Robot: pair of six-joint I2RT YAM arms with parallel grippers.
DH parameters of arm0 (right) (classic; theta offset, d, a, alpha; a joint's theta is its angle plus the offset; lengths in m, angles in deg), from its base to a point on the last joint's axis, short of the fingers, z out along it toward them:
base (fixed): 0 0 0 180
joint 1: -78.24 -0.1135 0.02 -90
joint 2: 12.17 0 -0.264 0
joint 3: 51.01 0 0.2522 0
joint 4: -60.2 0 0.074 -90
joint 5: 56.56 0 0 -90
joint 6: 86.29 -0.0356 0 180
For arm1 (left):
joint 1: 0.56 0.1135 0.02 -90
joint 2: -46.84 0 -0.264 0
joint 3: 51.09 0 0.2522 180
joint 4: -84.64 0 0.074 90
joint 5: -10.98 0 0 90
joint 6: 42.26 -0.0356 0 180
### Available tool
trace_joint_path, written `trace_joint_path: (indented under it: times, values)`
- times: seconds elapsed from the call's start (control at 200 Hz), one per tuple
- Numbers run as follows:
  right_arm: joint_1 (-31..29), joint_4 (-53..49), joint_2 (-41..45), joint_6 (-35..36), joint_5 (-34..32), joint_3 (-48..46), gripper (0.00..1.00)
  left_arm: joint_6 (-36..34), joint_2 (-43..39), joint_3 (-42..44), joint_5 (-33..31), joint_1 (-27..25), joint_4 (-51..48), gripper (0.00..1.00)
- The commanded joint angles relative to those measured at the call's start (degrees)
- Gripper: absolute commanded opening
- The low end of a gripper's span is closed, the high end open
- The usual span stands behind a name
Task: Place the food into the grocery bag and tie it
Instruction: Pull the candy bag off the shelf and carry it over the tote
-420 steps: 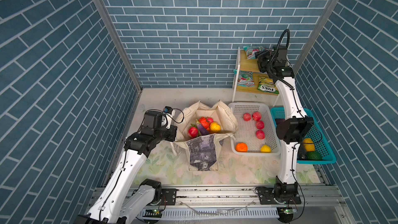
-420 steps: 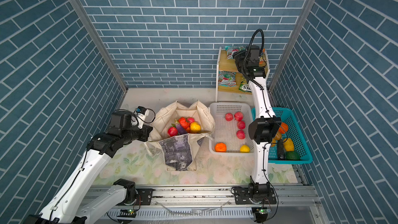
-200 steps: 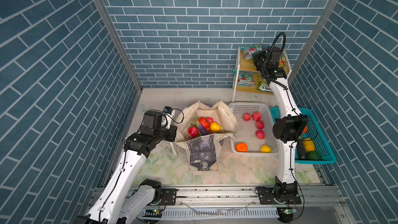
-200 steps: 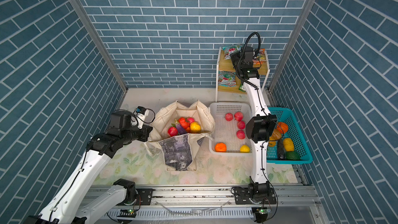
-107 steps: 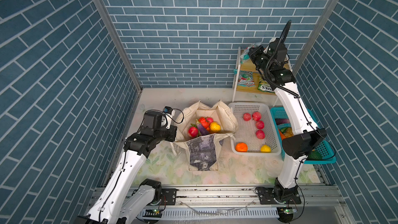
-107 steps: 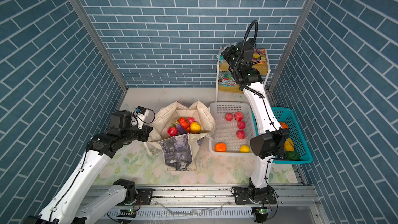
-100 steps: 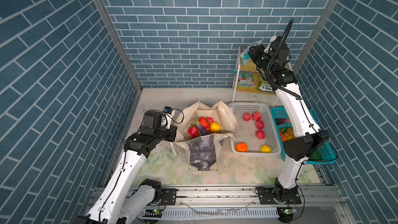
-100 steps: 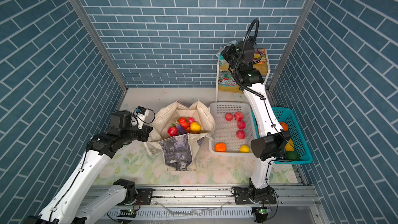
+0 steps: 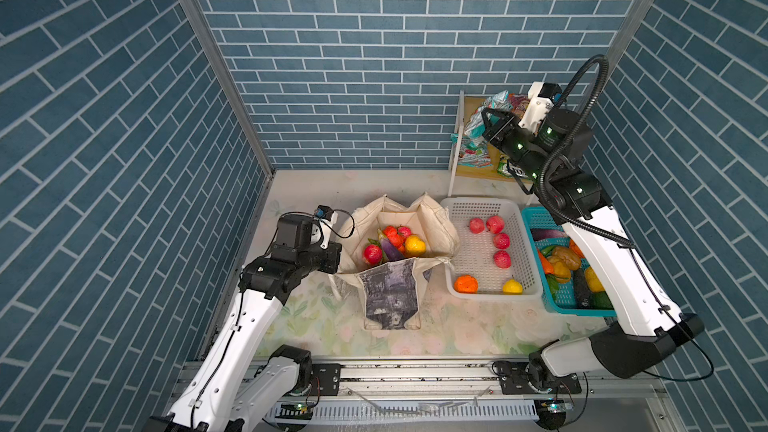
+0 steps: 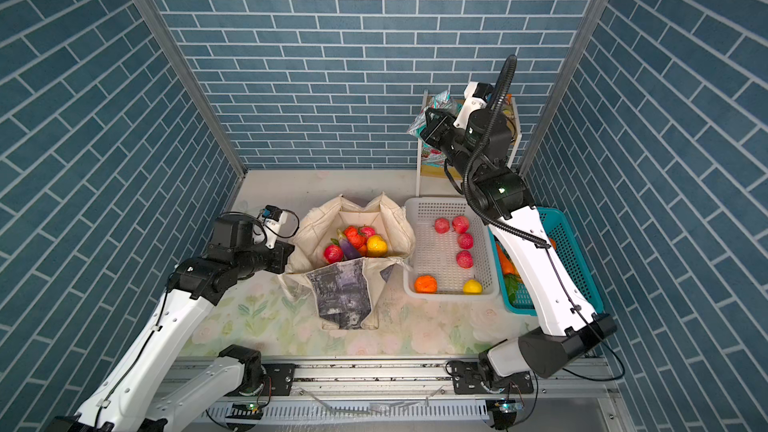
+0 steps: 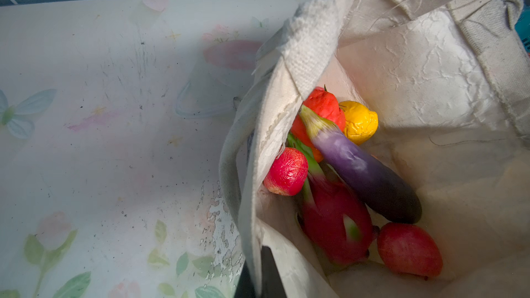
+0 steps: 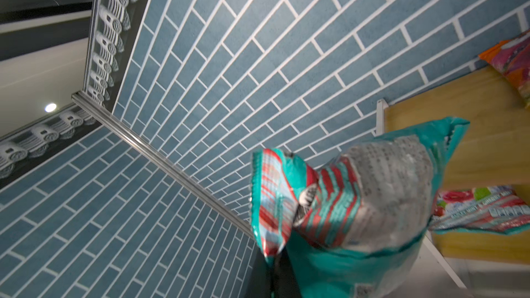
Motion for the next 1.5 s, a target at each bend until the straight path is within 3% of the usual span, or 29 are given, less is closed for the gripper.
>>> trace_joint_path:
  times: [0.0, 0.17, 0.435, 1.11, 1.496]
  values:
    - [-2.5, 3.4, 5.0, 2.1, 1.2, -6.1, 0.0, -0.4, -0.3, 0.8, -0.8, 0.3, 1.5, 0.0]
    - [-6.3, 2.7, 8.7, 1.9, 2.7, -14.8, 0.0, -0.4, 0.0, 0.8, -1.0, 0.3, 1.4, 0.0]
    - [-9.1, 0.3, 11.4, 4.2, 6.0, -19.1, 0.0, -0.5, -0.1, 0.9, -1.8, 0.3, 1.4, 0.0]
    - [-23.0, -5.6, 0.8, 14.2, 14.5, -12.8, 0.0, -0.5, 0.4, 0.8, -1.1, 0.3, 1.4, 0.0]
    - [-24.5, -9.9, -6.6, 16.1, 16.7, -9.9, 0.0, -0.4, 0.2, 0.8, -0.9, 0.3, 1.4, 0.0]
